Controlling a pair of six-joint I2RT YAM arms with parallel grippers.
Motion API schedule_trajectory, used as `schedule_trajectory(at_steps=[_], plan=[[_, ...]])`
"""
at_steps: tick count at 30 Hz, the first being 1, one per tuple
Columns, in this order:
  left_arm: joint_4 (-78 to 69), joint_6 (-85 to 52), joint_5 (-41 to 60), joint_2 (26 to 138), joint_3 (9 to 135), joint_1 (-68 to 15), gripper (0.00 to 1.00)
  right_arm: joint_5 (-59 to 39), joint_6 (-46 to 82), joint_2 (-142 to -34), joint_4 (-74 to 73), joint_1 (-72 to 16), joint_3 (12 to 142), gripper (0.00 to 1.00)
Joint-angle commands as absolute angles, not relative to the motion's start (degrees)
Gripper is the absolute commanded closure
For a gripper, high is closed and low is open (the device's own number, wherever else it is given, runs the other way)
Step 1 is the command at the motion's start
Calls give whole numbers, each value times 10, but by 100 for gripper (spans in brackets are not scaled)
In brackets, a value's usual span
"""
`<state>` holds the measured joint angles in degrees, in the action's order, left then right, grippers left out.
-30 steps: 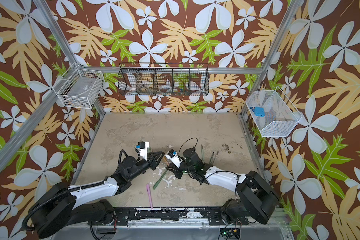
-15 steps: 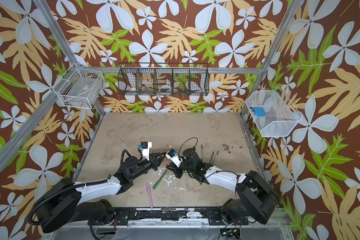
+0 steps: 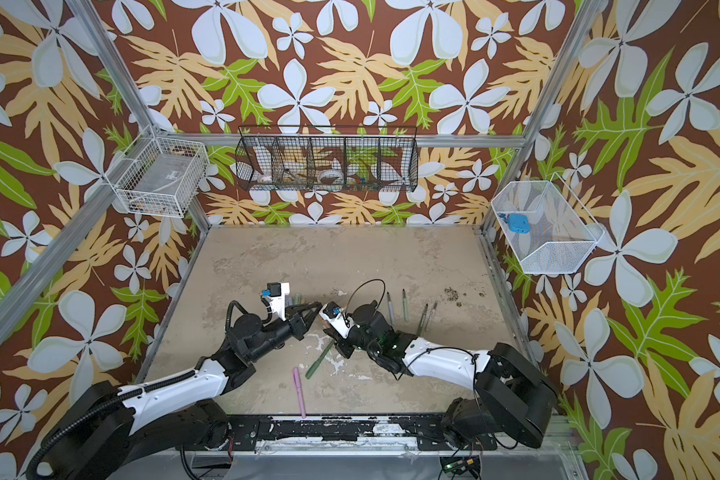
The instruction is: Open the pen caps
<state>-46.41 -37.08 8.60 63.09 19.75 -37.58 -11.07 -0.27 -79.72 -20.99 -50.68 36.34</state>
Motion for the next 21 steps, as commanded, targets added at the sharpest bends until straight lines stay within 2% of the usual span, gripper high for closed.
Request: schedule_trajectory(at_steps=[1, 7, 13, 17, 21], plan=[[-485, -376, 36, 620, 197, -363, 100, -100, -19, -787, -173, -507, 352, 100], [-493, -375, 52, 613, 194, -355, 100, -276, -19, -802, -168, -465, 357, 100], [-499, -370, 67, 593, 191, -349, 100, -397, -23, -813, -172, -426, 352, 100], [-501, -372, 74, 586, 189, -347, 100, -378, -27, -824, -164, -425, 357, 100], [-494, -376, 70, 576, 189, -344, 100, -235, -33, -809, -164, -446, 349, 100]])
